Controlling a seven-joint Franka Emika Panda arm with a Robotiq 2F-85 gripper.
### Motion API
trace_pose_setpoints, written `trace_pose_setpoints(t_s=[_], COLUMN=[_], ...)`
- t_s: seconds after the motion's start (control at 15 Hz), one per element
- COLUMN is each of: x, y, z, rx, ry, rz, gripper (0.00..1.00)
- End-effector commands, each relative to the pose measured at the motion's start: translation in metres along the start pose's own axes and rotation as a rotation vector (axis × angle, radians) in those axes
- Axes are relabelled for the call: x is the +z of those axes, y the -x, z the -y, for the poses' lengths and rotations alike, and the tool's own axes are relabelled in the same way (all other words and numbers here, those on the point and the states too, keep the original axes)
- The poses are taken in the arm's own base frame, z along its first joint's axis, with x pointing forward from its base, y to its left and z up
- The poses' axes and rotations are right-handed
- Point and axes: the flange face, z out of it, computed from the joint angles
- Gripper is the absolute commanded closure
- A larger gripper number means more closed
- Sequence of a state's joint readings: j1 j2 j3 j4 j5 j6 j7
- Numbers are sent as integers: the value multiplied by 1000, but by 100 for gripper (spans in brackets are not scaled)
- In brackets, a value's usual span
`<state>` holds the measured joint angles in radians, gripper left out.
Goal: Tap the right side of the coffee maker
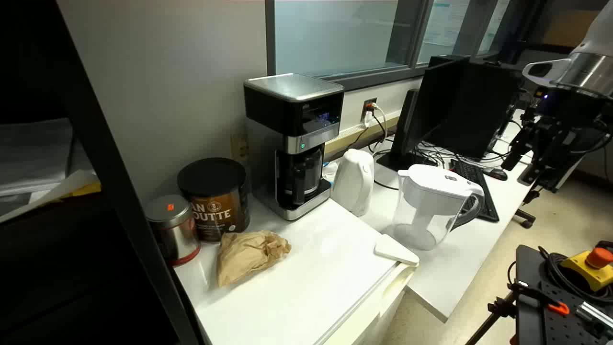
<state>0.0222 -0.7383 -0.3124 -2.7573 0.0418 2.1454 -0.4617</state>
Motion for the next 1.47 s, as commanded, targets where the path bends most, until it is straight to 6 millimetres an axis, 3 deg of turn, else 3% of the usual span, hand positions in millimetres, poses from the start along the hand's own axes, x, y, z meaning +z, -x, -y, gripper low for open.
trace_pose_setpoints(t_s=[0.0,0.4,0.93,1.0,1.07,1.2,1.4], x=[-1,0,0,2,4,9,17], y=[0,-2,-42,-49,-55,-69,-89], z=[0,1,21,24,27,36,47], rx=[0,-4,-100,-118,-134,-170,-209], ry=[0,15,179,216,255,352,474], rz=[1,-2,-111,-120,-128,-150,-174], gripper=[0,0,1,25,25,35,60])
